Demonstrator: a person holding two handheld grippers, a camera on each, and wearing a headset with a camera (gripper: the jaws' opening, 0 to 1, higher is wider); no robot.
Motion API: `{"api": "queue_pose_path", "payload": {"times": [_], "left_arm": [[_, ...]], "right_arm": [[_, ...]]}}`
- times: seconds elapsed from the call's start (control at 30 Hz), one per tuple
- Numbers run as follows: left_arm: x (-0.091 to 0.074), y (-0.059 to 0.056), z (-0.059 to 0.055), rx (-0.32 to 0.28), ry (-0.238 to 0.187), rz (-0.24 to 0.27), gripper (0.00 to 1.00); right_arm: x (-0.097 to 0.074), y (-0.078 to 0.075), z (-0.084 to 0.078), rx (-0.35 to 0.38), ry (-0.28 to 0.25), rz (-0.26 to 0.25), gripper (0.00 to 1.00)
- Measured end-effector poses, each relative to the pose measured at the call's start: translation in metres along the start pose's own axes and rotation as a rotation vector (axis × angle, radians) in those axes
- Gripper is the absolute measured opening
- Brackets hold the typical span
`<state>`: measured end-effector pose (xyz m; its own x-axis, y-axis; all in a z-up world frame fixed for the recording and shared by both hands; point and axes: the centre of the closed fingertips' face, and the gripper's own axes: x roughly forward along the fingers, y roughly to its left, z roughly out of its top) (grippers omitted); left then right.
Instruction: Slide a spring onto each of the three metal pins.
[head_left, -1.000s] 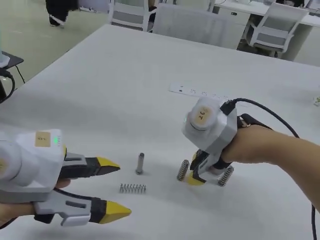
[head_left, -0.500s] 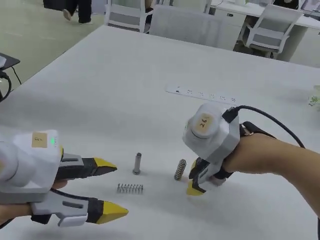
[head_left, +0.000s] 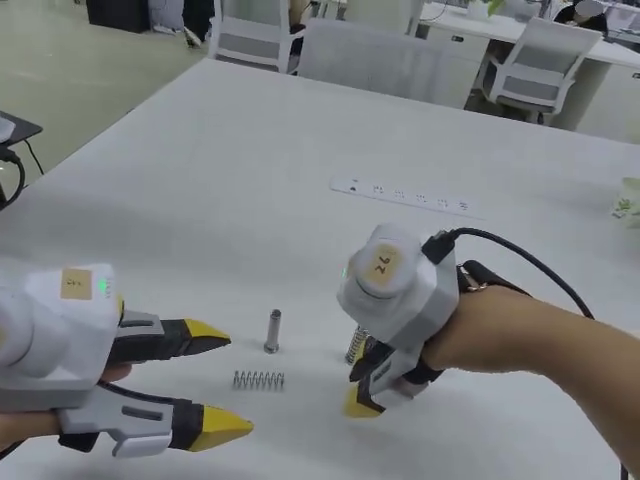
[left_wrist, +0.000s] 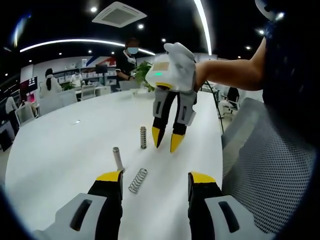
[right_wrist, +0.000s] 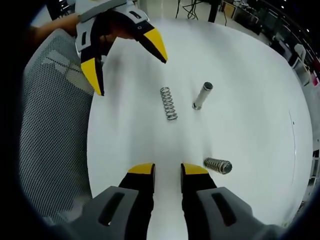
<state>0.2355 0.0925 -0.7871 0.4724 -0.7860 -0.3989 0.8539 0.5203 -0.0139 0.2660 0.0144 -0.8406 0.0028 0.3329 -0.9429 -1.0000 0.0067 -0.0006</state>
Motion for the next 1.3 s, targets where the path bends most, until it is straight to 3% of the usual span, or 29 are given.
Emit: {"api": "queue_pose_path", "payload": {"times": [0.27,0.6,0.87,1.3], "left_arm": [[-0.001,0.0,0.0,0.001,-0.003,0.004,0.47],[-0.003,0.001,-0.002,-0.003,0.001,0.004,0.47],[-0.006,0.003,-0.004,-0.004,0.004,0.006,0.47],[-0.007,0.004,-0.007,-0.011,0.009,0.002,0.46]], "right_arm": [[0.0,0.004,0.022,-0.04,-0.025,0.008,0.18],[0.007,-0.003,0.049,-0.097,-0.053,0.0,0.17],[0.02,-0.004,0.06,-0.121,-0.06,0.014,0.15],[0.036,-0.005,0.061,-0.122,-0.045,0.035,0.14]]}}
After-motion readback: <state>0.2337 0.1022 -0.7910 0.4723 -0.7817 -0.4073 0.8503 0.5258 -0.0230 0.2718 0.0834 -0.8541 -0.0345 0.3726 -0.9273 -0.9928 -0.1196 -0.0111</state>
